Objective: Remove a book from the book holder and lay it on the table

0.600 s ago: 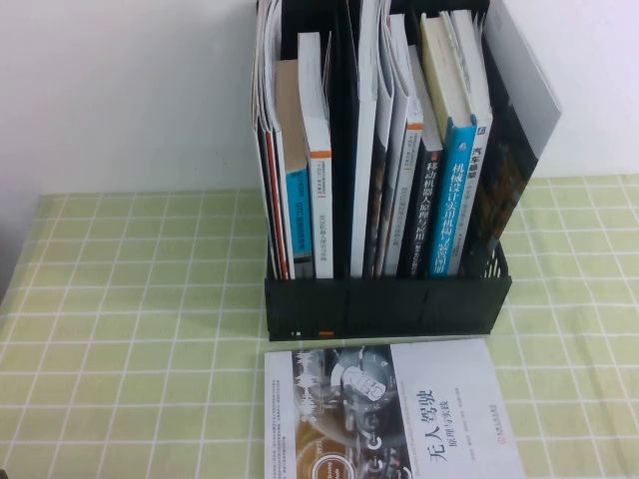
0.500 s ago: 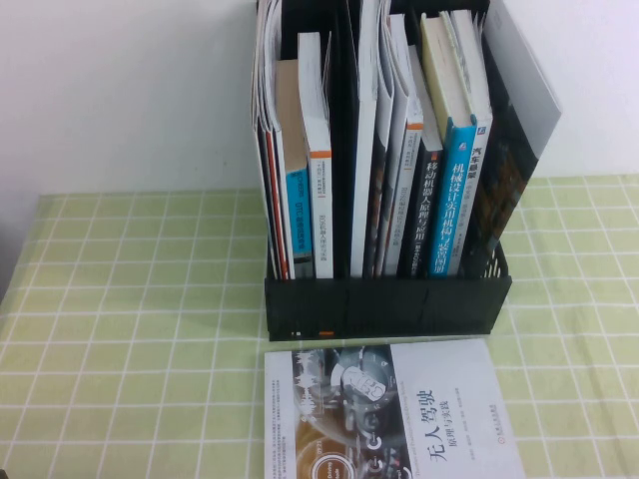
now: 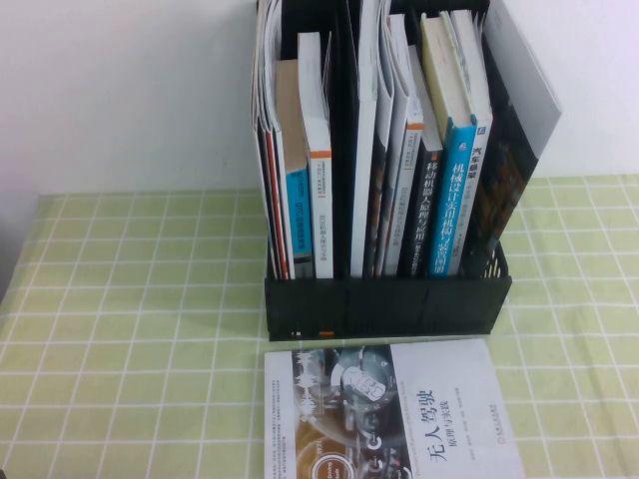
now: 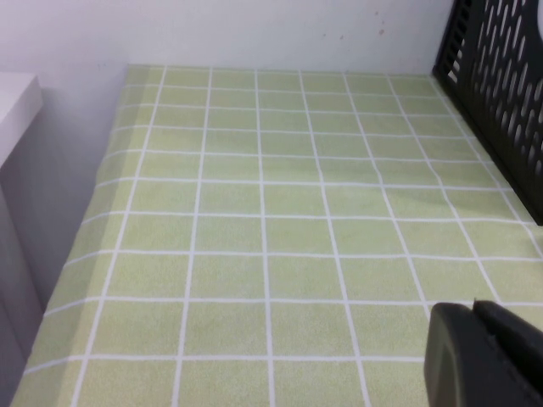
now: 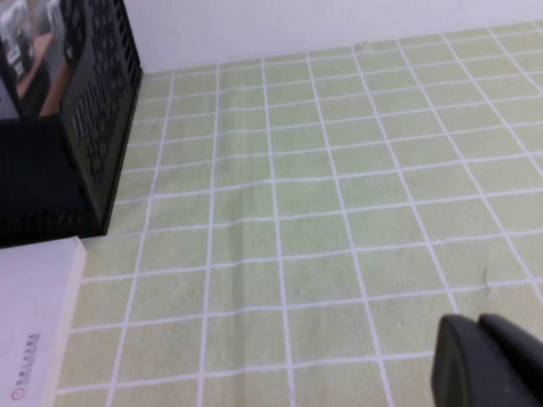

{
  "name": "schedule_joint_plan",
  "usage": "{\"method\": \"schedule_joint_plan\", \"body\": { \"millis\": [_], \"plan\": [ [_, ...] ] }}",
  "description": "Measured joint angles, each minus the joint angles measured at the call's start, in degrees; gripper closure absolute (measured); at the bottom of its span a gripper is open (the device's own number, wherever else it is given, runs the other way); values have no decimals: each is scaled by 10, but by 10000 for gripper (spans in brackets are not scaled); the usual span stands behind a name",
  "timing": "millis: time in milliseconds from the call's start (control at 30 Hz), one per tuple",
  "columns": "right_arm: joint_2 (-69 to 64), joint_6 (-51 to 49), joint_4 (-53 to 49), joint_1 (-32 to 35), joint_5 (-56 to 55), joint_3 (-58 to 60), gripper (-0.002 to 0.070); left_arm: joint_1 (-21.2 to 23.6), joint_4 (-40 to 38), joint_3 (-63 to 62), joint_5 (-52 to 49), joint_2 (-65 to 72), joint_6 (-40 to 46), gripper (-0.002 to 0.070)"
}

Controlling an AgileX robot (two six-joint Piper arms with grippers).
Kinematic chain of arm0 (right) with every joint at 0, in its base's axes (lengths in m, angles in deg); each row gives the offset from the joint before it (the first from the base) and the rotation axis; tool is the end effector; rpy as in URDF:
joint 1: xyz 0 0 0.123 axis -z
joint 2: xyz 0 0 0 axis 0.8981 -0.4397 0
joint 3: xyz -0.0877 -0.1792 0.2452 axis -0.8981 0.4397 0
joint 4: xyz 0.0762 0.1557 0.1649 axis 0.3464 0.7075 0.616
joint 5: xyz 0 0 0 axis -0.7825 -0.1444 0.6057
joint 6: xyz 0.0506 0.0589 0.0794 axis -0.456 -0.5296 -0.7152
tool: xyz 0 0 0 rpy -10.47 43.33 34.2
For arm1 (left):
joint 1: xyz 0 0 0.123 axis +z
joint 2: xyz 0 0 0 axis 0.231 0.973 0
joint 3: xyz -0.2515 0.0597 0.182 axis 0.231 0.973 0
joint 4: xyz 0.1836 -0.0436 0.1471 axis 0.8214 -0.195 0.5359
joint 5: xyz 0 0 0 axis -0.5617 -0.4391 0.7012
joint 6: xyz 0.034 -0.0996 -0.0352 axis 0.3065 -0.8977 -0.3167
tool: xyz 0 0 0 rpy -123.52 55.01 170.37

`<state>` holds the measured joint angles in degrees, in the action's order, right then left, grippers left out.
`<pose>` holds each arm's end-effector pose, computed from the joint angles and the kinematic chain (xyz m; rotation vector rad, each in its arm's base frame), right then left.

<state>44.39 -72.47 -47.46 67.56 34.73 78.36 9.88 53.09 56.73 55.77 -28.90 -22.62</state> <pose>0.0278 0.0002 0.1653 0.1141 1.8704 0.0221 0.0284 -0.0037 0.1711 -0.0617 1.8296 -0.1585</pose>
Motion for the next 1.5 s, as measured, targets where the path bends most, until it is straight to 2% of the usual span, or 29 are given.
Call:
{"method": "schedule_joint_plan", "body": {
  "millis": [533,633,767,933,1133,1233,1333,1433,1500],
  "plan": [
    [0,0,0,0,0,0,678,0,1,0,3,0,0,678],
    [0,0,1,0,-14,1,678,0,-7,2,30,0,0,678],
    [0,0,9,0,-108,2,678,0,-76,4,131,0,-21,678],
    [0,0,30,0,-256,2,678,0,-211,5,274,0,-87,678],
    [0,-51,58,0,-414,2,678,0,-278,5,371,0,-115,678],
    [0,-97,69,0,-501,2,678,0,-279,5,437,0,-140,678],
    [0,-148,68,0,-538,-1,678,0,-248,3,491,0,-187,678],
    [0,-189,30,0,-538,-37,678,0,-188,-35,480,0,-211,678],
    [0,-228,-6,0,-516,-89,678,0,-132,-83,432,0,-219,678]
  ]
}}
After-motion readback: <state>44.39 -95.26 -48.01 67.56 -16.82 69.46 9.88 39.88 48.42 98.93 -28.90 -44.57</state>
